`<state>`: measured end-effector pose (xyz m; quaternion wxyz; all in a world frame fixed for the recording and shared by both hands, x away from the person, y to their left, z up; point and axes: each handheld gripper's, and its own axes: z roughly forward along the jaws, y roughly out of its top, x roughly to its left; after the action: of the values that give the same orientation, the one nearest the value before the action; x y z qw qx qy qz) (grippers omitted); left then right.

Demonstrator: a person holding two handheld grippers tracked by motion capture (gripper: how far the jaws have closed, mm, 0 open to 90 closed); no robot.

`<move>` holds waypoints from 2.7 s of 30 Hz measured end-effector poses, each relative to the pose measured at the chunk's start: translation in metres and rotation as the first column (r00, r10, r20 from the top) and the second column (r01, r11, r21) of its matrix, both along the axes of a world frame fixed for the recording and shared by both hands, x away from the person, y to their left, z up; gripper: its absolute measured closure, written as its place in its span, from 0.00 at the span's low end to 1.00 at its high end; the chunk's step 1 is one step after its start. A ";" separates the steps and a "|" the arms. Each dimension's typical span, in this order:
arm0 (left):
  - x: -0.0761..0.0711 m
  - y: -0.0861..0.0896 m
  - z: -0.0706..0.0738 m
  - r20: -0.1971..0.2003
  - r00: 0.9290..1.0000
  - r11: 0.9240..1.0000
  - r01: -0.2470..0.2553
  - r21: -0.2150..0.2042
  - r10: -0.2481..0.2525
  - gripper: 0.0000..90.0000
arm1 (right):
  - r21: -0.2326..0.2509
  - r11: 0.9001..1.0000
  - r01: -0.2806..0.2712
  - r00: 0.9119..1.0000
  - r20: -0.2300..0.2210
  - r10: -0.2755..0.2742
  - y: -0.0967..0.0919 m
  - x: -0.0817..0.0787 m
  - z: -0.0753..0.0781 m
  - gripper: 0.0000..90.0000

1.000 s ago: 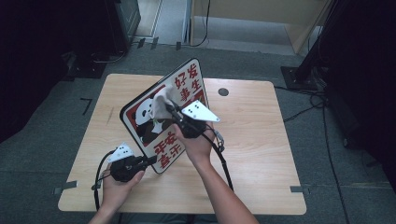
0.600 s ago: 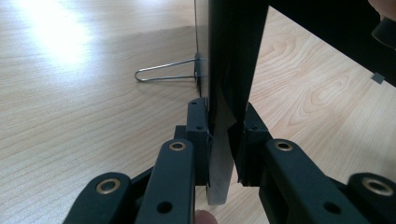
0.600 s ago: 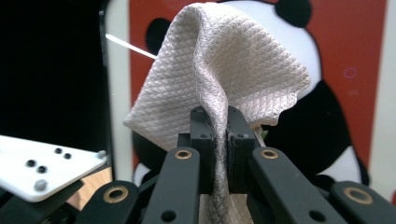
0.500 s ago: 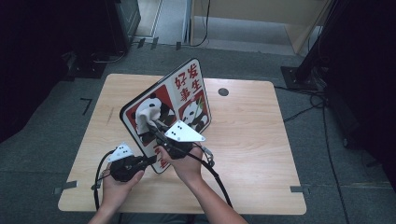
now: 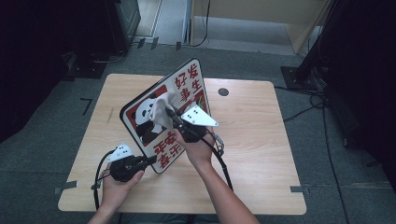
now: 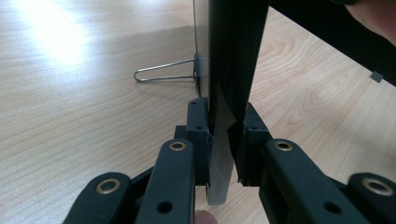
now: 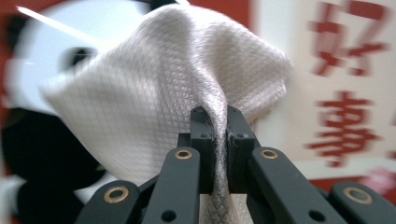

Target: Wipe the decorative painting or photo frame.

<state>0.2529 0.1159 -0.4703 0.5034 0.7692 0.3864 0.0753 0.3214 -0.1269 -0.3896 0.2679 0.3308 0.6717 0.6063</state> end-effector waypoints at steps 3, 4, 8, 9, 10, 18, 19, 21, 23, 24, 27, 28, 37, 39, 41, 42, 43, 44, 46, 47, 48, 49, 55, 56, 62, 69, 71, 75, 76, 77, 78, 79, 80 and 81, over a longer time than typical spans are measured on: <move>0.000 0.000 0.000 -0.001 1.000 1.000 0.003 0.002 -0.003 0.88 | 0.002 0.999 0.033 0.999 -0.014 -0.033 -0.011 0.014 -0.002 0.94; 0.000 0.000 0.000 -0.001 1.000 1.000 0.002 0.002 -0.002 0.88 | 0.001 0.999 0.043 0.999 -0.016 -0.043 -0.015 0.019 -0.003 0.94; 0.001 0.001 0.000 -0.001 1.000 1.000 0.004 0.003 -0.004 0.88 | -0.001 0.997 0.080 0.997 -0.017 -0.081 -0.027 0.035 -0.003 0.94; 0.001 0.001 0.000 -0.001 1.000 1.000 0.004 0.002 -0.004 0.88 | -0.004 0.996 0.092 0.996 -0.016 -0.093 -0.030 0.039 -0.002 0.94; 0.001 0.001 0.000 -0.001 1.000 1.000 0.003 0.003 -0.003 0.88 | -0.006 0.995 0.104 0.994 -0.021 -0.104 -0.033 0.043 -0.002 0.94; 0.001 0.001 0.000 -0.002 1.000 1.000 0.004 0.002 -0.004 0.88 | 0.019 0.978 0.209 0.975 -0.074 -0.207 -0.059 0.075 -0.001 0.94; 0.001 0.001 0.000 -0.002 1.000 1.000 0.004 0.002 -0.004 0.88 | 0.019 0.975 0.220 0.973 -0.078 -0.218 -0.062 0.079 -0.001 0.94; 0.001 0.001 0.000 -0.003 1.000 1.000 0.005 0.000 -0.005 0.88 | 0.019 0.972 0.235 0.968 -0.090 -0.233 -0.066 0.085 -0.001 0.94; 0.001 0.002 0.000 0.001 1.000 1.000 0.008 0.005 -0.008 0.88 | 0.012 0.964 0.265 0.960 -0.102 -0.262 -0.070 0.088 -0.001 0.94; 0.001 0.002 0.000 0.001 1.000 1.000 0.006 0.005 -0.006 0.88 | 0.006 0.959 0.283 0.954 -0.107 -0.280 -0.072 0.090 -0.001 0.94; 0.001 0.002 0.000 0.000 1.000 1.000 0.005 0.004 -0.005 0.88 | 0.013 0.958 0.285 0.951 -0.126 -0.281 -0.075 0.092 -0.004 0.94; 0.002 0.002 0.000 0.000 1.000 1.000 0.006 0.004 -0.006 0.88 | 0.013 0.960 0.279 0.953 -0.129 -0.275 -0.075 0.091 -0.004 0.95; 0.002 0.002 0.000 0.001 1.000 1.000 0.005 0.006 -0.005 0.88 | 0.032 0.989 0.143 0.985 -0.098 -0.139 -0.047 0.052 -0.004 0.95; 0.002 0.002 0.000 -0.001 1.000 1.000 0.005 0.007 -0.005 0.88 | 0.036 0.994 0.101 0.992 -0.082 -0.098 -0.037 0.040 -0.003 0.95; 0.002 0.002 0.000 -0.002 1.000 1.000 0.006 0.005 -0.006 0.88 | 0.028 0.998 0.061 0.996 -0.072 -0.059 -0.025 0.026 -0.003 0.95; 0.002 0.002 0.000 -0.002 1.000 1.000 0.006 0.006 -0.006 0.88 | 0.022 0.999 0.041 0.997 -0.062 -0.040 -0.019 0.019 -0.003 0.95; 0.002 0.002 0.000 -0.003 1.000 1.000 0.005 0.002 -0.005 0.88 | 0.018 1.000 0.017 0.999 -0.052 -0.016 -0.012 0.012 -0.002 0.95; 0.002 0.002 0.000 -0.003 1.000 1.000 0.004 0.001 -0.004 0.88 | 0.012 1.000 -0.008 0.999 -0.039 0.009 -0.005 0.003 -0.001 0.95; 0.002 0.002 0.000 -0.003 1.000 1.000 0.003 -0.001 -0.003 0.88 | 0.007 0.999 -0.045 0.999 -0.030 0.046 0.006 -0.008 -0.001 0.95; 0.002 0.002 0.000 -0.003 1.000 1.000 0.003 -0.001 -0.003 0.88 | 0.002 0.998 -0.066 0.998 -0.023 0.066 0.011 -0.014 -0.001 0.95; 0.002 0.002 0.000 -0.003 1.000 1.000 0.003 -0.002 -0.003 0.88 | 0.003 0.997 -0.080 0.996 -0.024 0.081 0.016 -0.020 -0.001 0.95; 0.002 0.002 0.000 -0.003 1.000 1.000 0.004 -0.002 -0.004 0.88 | 0.005 0.994 -0.106 0.994 -0.021 0.106 0.022 -0.026 -0.002 0.95; 0.003 0.002 0.000 -0.008 1.000 1.000 0.003 -0.005 -0.004 0.88 | -0.006 0.975 -0.221 0.975 -0.024 0.221 0.044 -0.052 -0.006 0.95; 0.003 0.002 0.000 -0.007 1.000 1.000 0.002 -0.006 -0.002 0.88 | -0.002 0.970 -0.245 0.969 -0.024 0.245 0.047 -0.056 -0.006 0.94; 0.003 0.002 0.000 -0.007 1.000 1.000 0.003 -0.003 -0.003 0.88 | -0.013 0.940 -0.341 0.940 -0.006 0.341 0.055 -0.069 -0.011 0.94; 0.005 0.004 0.000 -0.008 1.000 1.000 0.003 -0.001 -0.003 0.89 | 0.001 0.952 -0.306 0.952 -0.018 0.306 0.043 -0.051 -0.021 0.94; 0.005 0.004 0.000 -0.010 1.000 1.000 0.006 0.001 -0.006 0.89 | 0.000 0.958 -0.287 0.958 -0.013 0.287 0.038 -0.046 -0.021 0.94; 0.005 0.004 0.001 -0.009 1.000 1.000 0.010 0.004 -0.010 0.89 | 0.000 0.974 -0.228 0.974 -0.010 0.228 0.024 -0.034 -0.020 0.94; 0.005 0.004 0.001 -0.008 1.000 1.000 0.010 0.006 -0.010 0.89 | 0.002 0.977 -0.211 0.977 -0.011 0.211 0.019 -0.031 -0.020 0.94; 0.005 0.004 0.001 -0.008 1.000 1.000 0.010 0.006 -0.010 0.89 | 0.004 0.981 -0.194 0.981 -0.010 0.194 0.015 -0.026 -0.020 0.94; 0.005 0.004 0.001 -0.008 1.000 1.000 0.011 0.007 -0.011 0.89 | 0.007 0.985 -0.174 0.985 -0.017 0.174 0.011 -0.023 -0.020 0.94; 0.005 0.004 0.001 -0.007 1.000 1.000 0.011 0.007 -0.011 0.89 | 0.008 0.988 -0.157 0.987 -0.018 0.157 0.006 -0.018 -0.021 0.94; 0.005 0.004 0.001 -0.007 1.000 1.000 0.012 0.007 -0.012 0.89 | 0.016 0.990 -0.141 0.990 -0.025 0.142 0.002 -0.014 -0.021 0.94; 0.005 0.004 0.001 -0.007 1.000 1.000 0.012 0.007 -0.012 0.89 | 0.016 0.992 -0.126 0.992 -0.026 0.126 -0.003 -0.010 -0.021 0.94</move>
<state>0.2576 0.1195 -0.4697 0.4996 0.7735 0.3834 0.0711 0.3114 -0.1298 -0.4109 0.2178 0.2977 0.6903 0.6224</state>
